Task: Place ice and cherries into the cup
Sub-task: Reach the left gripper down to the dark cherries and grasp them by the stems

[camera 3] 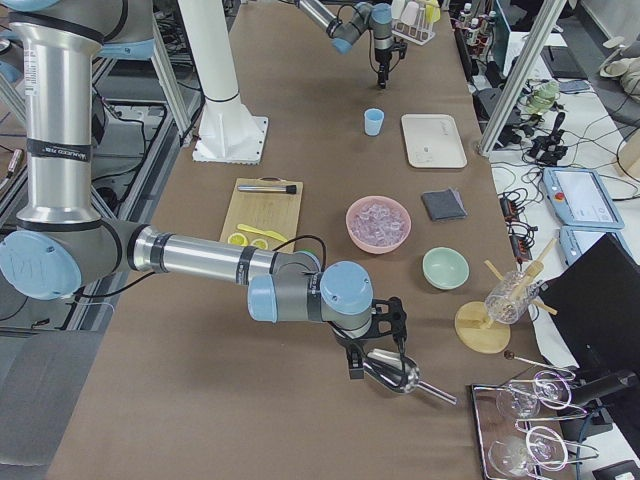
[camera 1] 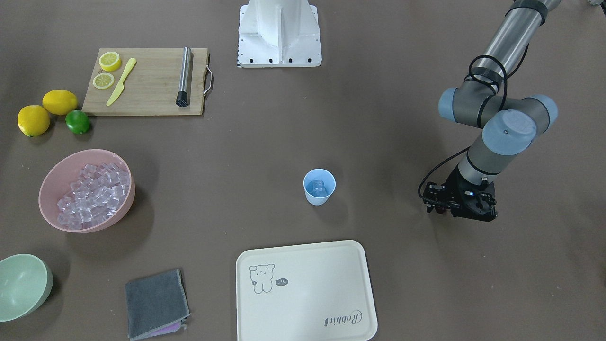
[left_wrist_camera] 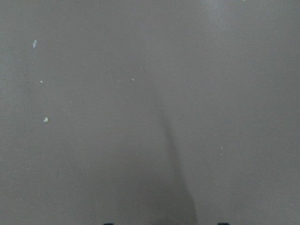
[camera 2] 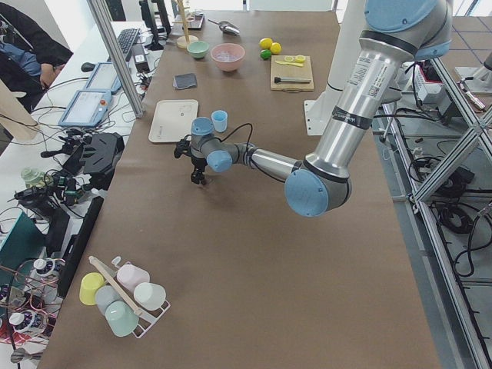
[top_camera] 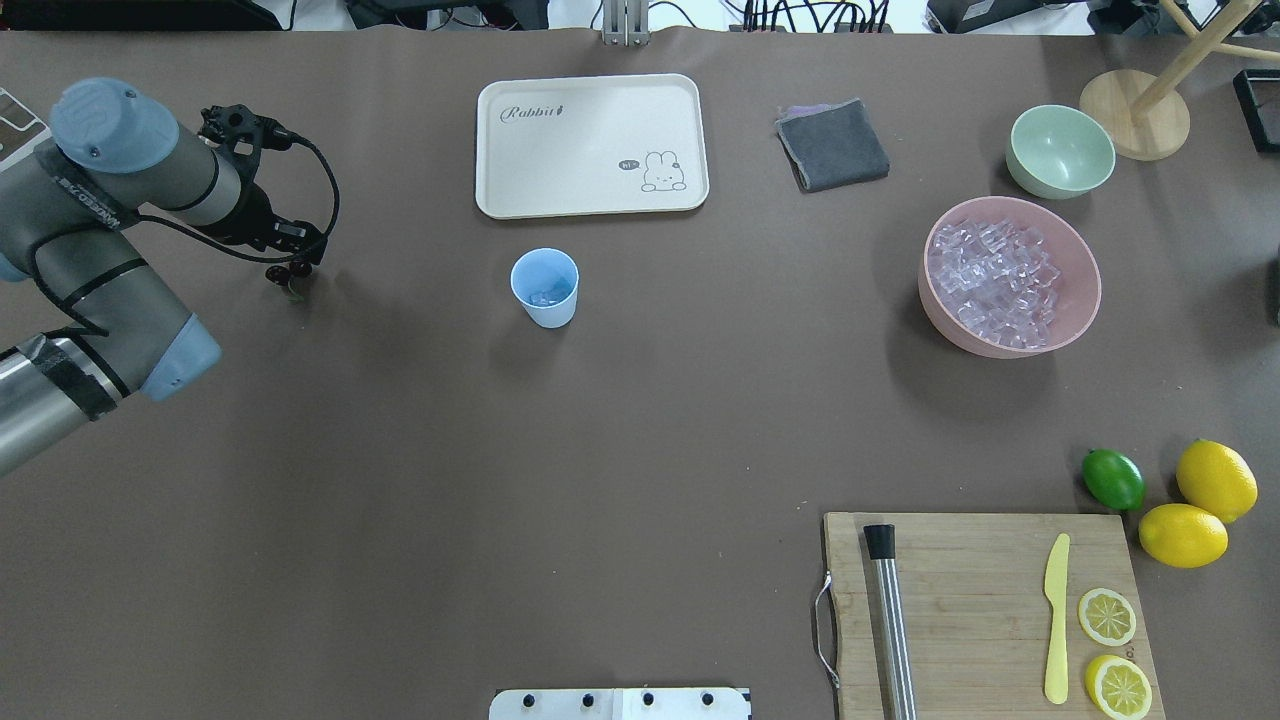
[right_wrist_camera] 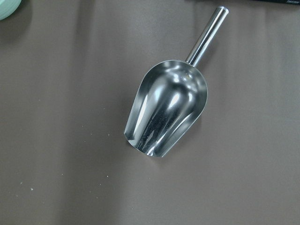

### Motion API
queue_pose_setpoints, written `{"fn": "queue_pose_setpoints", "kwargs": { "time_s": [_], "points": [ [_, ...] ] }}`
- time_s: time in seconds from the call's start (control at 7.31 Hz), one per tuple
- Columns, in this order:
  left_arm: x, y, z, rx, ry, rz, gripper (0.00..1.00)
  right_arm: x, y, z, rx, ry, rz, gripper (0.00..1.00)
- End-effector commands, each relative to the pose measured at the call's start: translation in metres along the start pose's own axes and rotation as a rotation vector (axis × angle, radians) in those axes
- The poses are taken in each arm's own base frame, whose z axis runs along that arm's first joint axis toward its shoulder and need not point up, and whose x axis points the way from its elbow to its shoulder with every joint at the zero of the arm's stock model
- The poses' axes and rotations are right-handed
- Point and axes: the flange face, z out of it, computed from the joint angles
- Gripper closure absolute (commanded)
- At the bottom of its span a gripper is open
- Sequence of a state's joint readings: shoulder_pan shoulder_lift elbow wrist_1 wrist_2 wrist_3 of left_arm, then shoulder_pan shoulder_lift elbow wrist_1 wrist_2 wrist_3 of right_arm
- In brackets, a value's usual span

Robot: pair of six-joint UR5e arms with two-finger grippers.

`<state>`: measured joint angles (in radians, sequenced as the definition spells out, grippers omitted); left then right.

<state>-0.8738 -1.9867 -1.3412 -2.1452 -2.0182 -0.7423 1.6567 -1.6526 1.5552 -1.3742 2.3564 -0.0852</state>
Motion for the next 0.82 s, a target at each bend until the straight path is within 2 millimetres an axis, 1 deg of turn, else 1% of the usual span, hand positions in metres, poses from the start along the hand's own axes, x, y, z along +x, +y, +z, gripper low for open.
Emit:
{"fn": "queue_pose_setpoints", "kwargs": {
  "time_s": [0.0,0.27,0.41,0.55,0.68],
  "points": [
    [-0.001,0.013,0.005,-0.002,0.018,0.0,0.64,0.001,0.001,0.001,-0.001,0.002,0.0,0.01],
    [0.004,0.007,0.0,0.002,0.022,0.001,0.71,0.0,0.001,0.001,-0.001,0.0,0.0,0.01],
    [0.008,0.003,-0.007,0.004,0.036,0.002,0.72,0.001,0.001,0.001,-0.001,0.0,0.002,0.01],
    [0.004,-0.008,-0.025,-0.001,0.052,-0.019,0.72,0.0,0.0,0.0,0.0,0.0,0.0,0.01],
    [0.029,-0.031,-0.053,0.007,0.052,-0.031,0.72,0.0,0.001,0.001,-0.001,-0.001,0.002,0.01]
  ]
}}
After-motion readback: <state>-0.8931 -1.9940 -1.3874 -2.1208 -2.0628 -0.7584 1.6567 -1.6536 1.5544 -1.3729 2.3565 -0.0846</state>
